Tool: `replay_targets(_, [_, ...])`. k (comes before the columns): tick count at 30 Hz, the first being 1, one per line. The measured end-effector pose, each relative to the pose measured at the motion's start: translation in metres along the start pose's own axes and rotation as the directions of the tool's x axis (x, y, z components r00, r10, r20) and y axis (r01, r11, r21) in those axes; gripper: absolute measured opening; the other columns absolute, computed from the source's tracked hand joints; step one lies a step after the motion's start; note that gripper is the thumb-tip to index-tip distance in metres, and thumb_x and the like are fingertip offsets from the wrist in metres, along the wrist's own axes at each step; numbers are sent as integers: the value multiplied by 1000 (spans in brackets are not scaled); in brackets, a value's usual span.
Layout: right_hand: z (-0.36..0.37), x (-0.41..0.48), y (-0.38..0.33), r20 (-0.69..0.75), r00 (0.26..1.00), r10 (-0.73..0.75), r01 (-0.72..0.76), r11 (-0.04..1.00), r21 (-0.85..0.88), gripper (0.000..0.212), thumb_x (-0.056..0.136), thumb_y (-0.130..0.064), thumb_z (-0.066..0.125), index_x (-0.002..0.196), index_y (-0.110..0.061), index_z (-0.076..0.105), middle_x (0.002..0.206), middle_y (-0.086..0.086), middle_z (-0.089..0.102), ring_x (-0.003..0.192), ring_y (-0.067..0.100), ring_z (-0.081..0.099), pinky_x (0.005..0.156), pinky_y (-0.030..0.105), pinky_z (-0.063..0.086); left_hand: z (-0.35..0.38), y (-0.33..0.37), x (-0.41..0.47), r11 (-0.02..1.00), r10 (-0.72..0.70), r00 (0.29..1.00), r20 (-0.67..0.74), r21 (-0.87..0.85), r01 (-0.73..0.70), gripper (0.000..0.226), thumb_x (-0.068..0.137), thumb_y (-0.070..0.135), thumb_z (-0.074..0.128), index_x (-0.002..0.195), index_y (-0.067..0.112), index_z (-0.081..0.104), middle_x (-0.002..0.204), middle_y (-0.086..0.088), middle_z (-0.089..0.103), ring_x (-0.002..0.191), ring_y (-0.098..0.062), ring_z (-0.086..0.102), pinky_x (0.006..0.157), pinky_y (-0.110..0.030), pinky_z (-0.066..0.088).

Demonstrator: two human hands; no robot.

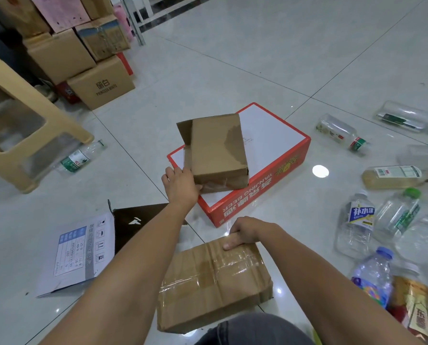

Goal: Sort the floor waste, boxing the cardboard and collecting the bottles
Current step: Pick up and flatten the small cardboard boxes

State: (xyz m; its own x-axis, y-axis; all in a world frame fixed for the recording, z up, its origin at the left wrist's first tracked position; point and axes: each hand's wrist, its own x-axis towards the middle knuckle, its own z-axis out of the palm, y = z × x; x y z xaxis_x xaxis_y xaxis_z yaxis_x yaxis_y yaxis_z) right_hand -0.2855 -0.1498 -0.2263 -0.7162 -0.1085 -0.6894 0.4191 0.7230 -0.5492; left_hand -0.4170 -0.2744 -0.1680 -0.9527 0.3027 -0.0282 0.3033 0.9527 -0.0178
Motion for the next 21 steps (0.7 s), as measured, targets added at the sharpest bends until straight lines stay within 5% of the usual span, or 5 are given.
replay_targets(6, [0,-4,-3,17,1000,21,-22,998,54,55,81,-48,68,123,-12,63,123,6,60,101,23,56,79,31,46,4,4,-3,988,-4,986,165,-153,30,27,94,39,55,103,15,65,105,-7,66,103,-23,55,95,-34,35])
replay_targets(16, [-14,-15,7,-38,999,20,-17,996,87,45,84,-42,68,109,-5,70,105,11,67,90,21,60,55,20,41,-10,-19,-8,980,18,997,72,-198,-3,29,97,30,53,92,6,69,94,-12,65,89,-29,61,83,-39,49])
replay_targets(21, [-32,-30,30,-82,993,89,-78,989,126,41,81,-43,69,109,-13,71,95,0,63,90,18,60,65,23,45,-10,-25,-12,974,-30,989,148,-218,62,25,96,28,52,86,9,64,81,-7,61,78,-27,59,70,-32,48])
